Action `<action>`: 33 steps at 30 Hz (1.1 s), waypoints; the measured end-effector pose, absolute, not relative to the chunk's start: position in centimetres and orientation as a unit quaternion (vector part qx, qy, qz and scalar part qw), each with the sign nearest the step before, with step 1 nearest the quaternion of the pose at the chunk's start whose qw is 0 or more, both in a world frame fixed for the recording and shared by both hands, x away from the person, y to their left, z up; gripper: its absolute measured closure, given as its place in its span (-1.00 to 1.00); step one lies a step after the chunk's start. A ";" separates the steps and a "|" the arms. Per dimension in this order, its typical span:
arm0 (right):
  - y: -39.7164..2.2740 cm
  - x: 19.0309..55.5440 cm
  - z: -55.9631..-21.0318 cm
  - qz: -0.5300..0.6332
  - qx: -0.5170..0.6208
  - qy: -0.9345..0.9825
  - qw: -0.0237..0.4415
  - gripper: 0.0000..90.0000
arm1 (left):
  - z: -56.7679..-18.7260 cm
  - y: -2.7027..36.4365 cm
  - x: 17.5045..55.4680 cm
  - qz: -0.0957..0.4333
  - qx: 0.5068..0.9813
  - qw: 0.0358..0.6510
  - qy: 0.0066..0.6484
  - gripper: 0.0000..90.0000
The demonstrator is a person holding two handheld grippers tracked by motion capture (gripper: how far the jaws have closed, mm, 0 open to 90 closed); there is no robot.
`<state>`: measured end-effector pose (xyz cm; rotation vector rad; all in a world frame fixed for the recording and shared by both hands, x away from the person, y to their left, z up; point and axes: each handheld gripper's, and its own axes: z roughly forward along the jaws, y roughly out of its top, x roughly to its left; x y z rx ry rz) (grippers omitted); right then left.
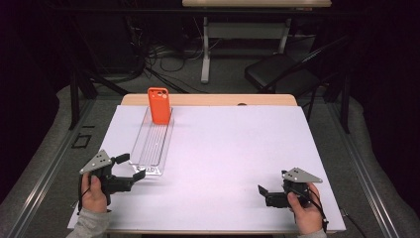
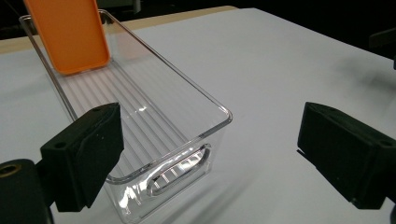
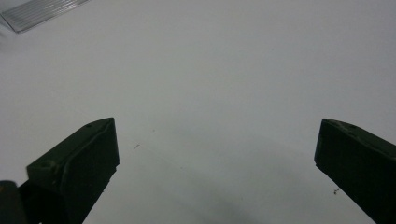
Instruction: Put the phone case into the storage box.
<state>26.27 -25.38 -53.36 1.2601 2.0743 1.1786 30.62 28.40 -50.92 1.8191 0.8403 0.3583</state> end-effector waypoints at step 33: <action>-25.4 26.3 -53.5 0.426 0.459 0.749 0.219 -1.00 | -51.0 28.7 30.8 0.150 0.759 0.523 0.357 -0.83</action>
